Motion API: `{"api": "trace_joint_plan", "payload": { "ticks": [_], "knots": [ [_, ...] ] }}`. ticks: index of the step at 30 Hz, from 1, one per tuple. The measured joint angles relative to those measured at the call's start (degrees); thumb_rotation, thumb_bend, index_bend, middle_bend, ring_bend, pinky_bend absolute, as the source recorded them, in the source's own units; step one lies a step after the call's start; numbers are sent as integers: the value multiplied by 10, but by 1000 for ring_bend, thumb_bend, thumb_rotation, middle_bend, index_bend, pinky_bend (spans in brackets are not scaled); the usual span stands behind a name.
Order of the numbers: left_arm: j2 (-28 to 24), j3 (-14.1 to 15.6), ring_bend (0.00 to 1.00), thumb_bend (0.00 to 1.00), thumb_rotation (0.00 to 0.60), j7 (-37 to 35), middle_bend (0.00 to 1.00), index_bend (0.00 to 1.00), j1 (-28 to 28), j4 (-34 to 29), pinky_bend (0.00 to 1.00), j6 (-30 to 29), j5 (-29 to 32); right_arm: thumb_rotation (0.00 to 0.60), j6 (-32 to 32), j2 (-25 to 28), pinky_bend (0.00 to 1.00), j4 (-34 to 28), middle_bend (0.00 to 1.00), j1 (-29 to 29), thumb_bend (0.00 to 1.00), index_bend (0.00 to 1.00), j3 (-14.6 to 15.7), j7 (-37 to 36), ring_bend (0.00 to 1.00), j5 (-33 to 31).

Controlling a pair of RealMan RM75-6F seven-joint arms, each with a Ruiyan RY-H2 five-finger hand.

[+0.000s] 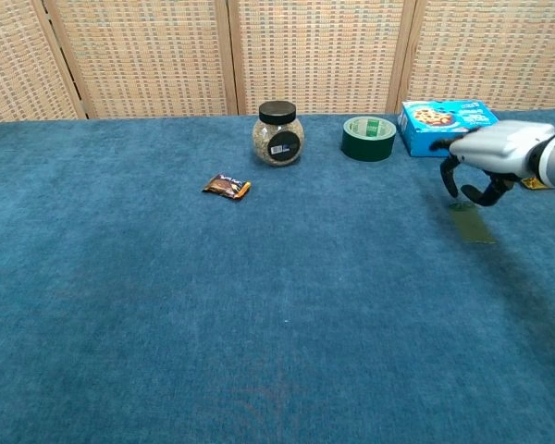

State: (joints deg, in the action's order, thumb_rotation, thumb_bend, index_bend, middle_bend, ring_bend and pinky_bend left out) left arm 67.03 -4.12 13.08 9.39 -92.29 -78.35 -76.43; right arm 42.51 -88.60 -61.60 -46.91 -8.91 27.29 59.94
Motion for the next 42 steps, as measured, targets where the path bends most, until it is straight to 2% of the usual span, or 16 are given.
{"api": "trace_joint_plan", "payload": {
  "ticks": [3, 11, 17, 28, 42],
  "knots": [
    [0, 0, 0, 0, 600, 0, 0, 0, 0, 1, 0, 0, 0, 600, 31, 5, 0, -8, 0, 7, 340, 288, 1, -18, 0, 33],
    [-1, 0, 0, 0, 600, 1, 0, 0, 1, 0, 0, 1, 2, 600, 23, -26, 0, 59, 0, 3, 311, 301, -4, -41, 0, 33],
    [0, 0, 0, 0, 600, 0, 0, 0, 1, 1, 0, 2, 3, 600, 13, -62, 0, 127, 0, -5, 330, 431, -6, -59, 0, 37],
    [0, -1, 0, 0, 600, -1, 0, 0, 3, 1, 0, 5, 7, 600, -18, -110, 0, 218, 0, -19, 393, 452, -6, -91, 0, 53],
    [-1, -3, 0, 0, 600, -5, 0, 0, 5, 3, 0, 10, 13, 600, -48, -142, 0, 270, 0, -28, 414, 464, -7, -103, 0, 63]
  ]
}}
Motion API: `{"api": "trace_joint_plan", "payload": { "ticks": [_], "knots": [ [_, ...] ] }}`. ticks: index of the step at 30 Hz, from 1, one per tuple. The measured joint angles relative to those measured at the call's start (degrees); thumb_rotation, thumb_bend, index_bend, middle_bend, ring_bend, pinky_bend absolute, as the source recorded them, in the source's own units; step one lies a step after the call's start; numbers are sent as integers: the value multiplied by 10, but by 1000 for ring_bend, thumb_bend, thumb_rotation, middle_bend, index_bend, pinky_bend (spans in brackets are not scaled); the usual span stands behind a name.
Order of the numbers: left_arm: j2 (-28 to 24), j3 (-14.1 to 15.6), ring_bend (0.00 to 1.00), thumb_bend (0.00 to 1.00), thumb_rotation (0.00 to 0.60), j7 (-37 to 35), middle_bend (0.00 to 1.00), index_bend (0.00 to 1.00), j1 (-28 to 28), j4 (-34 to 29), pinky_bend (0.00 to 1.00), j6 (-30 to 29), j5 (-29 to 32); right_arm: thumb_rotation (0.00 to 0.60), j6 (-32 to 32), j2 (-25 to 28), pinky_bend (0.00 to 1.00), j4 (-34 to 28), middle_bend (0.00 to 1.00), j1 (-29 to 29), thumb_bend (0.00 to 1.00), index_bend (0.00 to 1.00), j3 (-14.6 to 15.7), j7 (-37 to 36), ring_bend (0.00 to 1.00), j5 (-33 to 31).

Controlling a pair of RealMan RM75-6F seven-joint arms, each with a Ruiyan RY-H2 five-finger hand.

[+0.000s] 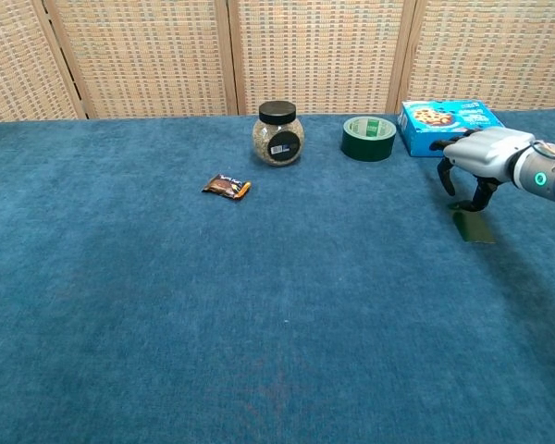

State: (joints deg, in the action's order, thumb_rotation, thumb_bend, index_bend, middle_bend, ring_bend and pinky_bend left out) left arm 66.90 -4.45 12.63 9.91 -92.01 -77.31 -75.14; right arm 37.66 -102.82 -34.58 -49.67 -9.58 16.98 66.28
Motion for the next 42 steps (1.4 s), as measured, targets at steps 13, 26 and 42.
{"api": "trace_joint_plan", "payload": {
  "ticks": [13, 26, 42],
  "knots": [
    [2, -1, 0, 0, 600, 4, 0, 0, 2, 1, 0, 4, 6, 600, -13, -20, 0, 38, 0, 1, 455, 553, 4, -26, 0, 19],
    [1, -1, 0, 0, 600, 4, 0, 0, 3, 0, 0, 5, 8, 600, -20, -29, 0, 58, 0, 0, 575, 623, 5, -38, 0, 35],
    [2, 1, 0, 0, 600, 7, 0, 0, 4, -1, 0, 6, 7, 600, 24, 10, 17, -10, 2, 14, 620, 651, 14, -58, 0, 71]
  ]
}}
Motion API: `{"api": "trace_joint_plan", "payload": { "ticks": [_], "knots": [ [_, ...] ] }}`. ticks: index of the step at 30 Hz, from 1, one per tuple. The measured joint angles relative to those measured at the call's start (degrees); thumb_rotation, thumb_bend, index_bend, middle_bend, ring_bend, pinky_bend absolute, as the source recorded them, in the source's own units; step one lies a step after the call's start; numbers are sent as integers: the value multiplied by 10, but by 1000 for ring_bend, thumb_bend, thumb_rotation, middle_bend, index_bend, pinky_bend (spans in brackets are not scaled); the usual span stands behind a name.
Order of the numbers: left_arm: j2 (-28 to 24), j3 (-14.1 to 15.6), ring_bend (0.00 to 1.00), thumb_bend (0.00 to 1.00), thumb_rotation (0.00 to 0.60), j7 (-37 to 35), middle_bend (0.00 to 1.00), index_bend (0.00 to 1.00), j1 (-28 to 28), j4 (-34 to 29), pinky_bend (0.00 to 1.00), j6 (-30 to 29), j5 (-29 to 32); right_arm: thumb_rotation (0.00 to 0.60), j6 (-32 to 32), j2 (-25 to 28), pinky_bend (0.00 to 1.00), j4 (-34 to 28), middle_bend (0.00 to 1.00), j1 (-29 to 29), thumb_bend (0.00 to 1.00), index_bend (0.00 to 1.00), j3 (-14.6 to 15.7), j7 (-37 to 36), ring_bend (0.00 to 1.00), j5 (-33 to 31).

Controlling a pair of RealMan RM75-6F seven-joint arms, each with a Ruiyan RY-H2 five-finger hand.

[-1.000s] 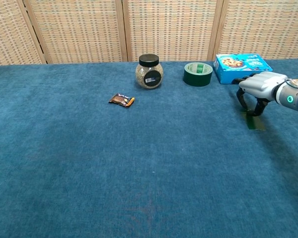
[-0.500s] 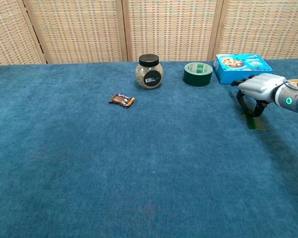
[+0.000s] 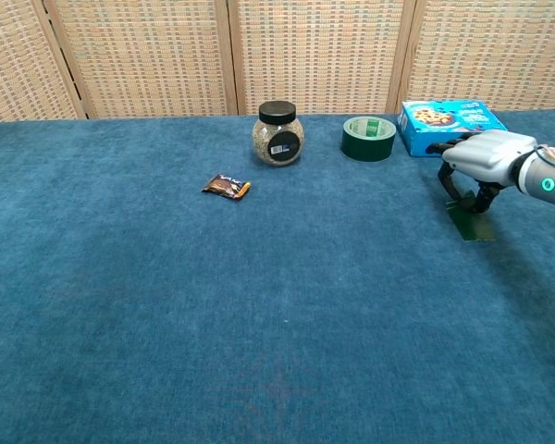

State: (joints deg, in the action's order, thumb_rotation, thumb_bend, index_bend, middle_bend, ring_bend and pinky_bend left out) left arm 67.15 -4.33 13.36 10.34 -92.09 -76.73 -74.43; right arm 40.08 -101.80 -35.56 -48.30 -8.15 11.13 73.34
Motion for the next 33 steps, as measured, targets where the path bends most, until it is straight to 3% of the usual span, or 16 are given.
{"api": "trace_joint_plan", "payload": {
  "ticks": [9, 16, 23, 25, 27, 29, 30, 33],
  "knots": [
    [1, 4, 0, 0, 600, 4, 0, 0, 0, -2, 0, 0, -6, 600, 92, 116, 20, -203, 24, 39, 646, 654, 35, -4, 0, 64],
    [0, 8, 0, 0, 600, 2, 0, 0, -3, -6, 0, -8, -16, 600, 203, 229, 21, -375, 32, 95, 646, 654, 95, 15, 0, 157],
    [-2, 13, 0, 0, 600, -1, 0, 0, -8, -8, 0, -17, -29, 600, 292, 283, 29, -432, 47, 145, 626, 645, 130, 31, 0, 223],
    [-4, 14, 0, 0, 600, -4, 0, 0, -10, -9, 0, -20, -32, 600, 312, 286, 29, -431, 31, 154, 526, 545, 128, 28, 0, 225],
    [-5, 15, 0, 0, 600, -7, 0, 0, -11, -10, 0, -23, -34, 600, 329, 287, 29, -426, 5, 161, 321, 281, 121, 23, 0, 223],
    [-7, 16, 0, 0, 600, -12, 0, 0, -13, -11, 0, -27, -37, 600, 350, 289, 29, -418, 0, 173, 158, 91, 112, 11, 0, 217],
    [-8, 16, 0, 0, 600, -14, 0, 0, -14, -12, 0, -28, -38, 600, 359, 290, 29, -415, 0, 180, 82, 31, 108, 4, 0, 212],
    [-12, 17, 0, 0, 600, -23, 0, 0, -17, -13, 0, -33, -43, 600, 386, 300, 29, -418, 0, 205, 0, 0, 97, -19, 0, 188]
  ]
}}
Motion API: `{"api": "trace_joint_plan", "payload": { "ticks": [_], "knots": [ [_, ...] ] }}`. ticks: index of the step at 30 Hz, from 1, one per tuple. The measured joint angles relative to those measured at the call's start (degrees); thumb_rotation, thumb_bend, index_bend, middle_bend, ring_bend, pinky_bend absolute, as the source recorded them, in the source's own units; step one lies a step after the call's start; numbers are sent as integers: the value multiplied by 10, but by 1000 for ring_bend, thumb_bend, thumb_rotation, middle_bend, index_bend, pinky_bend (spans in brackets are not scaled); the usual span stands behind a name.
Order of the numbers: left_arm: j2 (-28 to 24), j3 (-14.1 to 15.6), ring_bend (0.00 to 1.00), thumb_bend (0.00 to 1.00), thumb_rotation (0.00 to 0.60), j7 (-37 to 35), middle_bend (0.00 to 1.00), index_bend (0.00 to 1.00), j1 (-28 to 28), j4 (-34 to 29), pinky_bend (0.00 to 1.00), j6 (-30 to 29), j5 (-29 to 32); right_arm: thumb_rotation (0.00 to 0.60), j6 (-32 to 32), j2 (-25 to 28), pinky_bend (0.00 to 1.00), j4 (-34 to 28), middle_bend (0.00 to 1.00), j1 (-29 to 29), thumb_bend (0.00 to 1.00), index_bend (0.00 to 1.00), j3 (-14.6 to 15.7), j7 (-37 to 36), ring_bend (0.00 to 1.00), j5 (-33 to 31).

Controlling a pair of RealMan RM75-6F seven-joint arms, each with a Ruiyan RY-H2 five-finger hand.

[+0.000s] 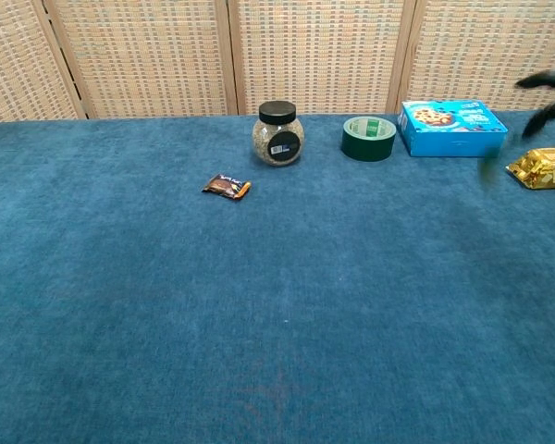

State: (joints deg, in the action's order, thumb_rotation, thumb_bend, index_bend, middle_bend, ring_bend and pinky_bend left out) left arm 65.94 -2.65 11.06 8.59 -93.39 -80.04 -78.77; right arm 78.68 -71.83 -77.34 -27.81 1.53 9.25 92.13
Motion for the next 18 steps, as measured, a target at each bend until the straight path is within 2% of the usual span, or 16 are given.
{"api": "trace_joint_plan", "payload": {
  "ticks": [8, 18],
  "knots": [
    [-12, 2, 0, 0, 600, -26, 0, 0, -9, -2, 0, -17, -17, 600, 54, 40, 0, -63, 0, 69, 0, 0, -9, -65, 0, -39],
    [-25, 6, 0, 0, 600, -60, 0, 0, -23, -1, 0, -41, -39, 600, 146, 37, 0, -98, 0, 141, 0, 0, -4, -74, 0, -26]
  ]
}}
